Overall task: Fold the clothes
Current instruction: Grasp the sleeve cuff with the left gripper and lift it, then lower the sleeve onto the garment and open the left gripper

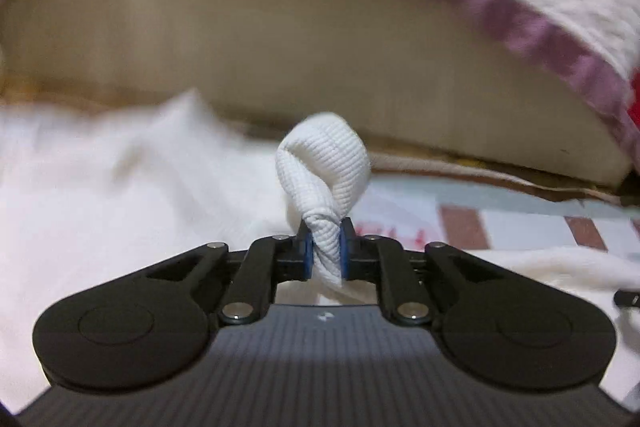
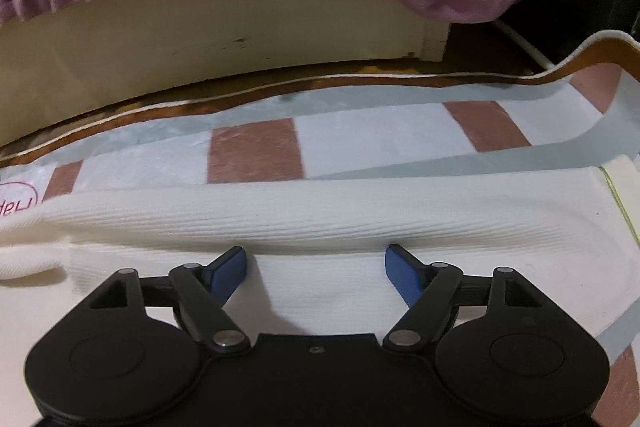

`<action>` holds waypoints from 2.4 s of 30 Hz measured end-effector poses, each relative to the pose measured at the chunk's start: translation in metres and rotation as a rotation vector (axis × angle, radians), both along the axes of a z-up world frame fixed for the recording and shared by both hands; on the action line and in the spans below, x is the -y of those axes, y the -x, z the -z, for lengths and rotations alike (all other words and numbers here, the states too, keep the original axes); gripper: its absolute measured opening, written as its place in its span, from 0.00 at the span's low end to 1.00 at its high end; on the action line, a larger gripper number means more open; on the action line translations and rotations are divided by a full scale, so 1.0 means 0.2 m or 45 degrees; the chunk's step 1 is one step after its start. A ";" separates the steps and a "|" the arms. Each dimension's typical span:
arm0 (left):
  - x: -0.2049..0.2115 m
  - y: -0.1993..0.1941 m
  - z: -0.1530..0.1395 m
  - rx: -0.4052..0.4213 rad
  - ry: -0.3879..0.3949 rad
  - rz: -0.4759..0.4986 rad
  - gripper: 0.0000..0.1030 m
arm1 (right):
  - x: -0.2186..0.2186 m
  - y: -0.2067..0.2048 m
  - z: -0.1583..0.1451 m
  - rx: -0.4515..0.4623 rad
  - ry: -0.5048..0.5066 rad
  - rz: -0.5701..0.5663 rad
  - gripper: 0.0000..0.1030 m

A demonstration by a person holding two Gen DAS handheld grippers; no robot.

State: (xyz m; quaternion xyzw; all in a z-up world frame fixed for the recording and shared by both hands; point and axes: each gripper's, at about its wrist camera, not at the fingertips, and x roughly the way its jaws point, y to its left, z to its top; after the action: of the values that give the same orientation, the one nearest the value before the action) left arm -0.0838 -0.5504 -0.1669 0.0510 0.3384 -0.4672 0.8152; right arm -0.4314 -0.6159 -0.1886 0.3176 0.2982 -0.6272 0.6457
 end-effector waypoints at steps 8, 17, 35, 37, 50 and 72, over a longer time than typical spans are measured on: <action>0.21 -0.12 -0.12 0.004 0.175 0.033 0.27 | 0.01 0.01 0.01 -0.015 0.011 0.000 0.79; 0.16 -0.02 -0.07 0.187 -0.049 0.161 0.48 | 0.03 0.23 -0.01 -0.085 -0.033 0.253 0.79; 0.73 0.17 -0.02 0.349 -0.417 0.539 0.02 | 0.02 0.12 0.00 -0.059 0.057 0.108 0.81; 0.71 0.12 -0.08 0.308 -0.257 0.494 0.00 | 0.03 0.10 0.01 -0.084 0.061 0.109 0.81; 0.44 0.37 -0.07 0.213 -0.177 0.474 0.41 | -0.05 0.77 -0.14 0.273 0.021 0.639 0.81; 0.04 0.28 -0.05 -0.007 -0.038 0.326 0.41 | -0.19 0.97 -0.09 0.194 0.316 0.768 0.06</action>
State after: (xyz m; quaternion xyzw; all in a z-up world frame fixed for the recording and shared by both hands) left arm -0.1389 -0.5590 -0.1563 0.1047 0.3383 -0.5624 0.7472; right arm -0.6262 -0.5780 -0.1714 0.3564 0.0629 -0.7960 0.4852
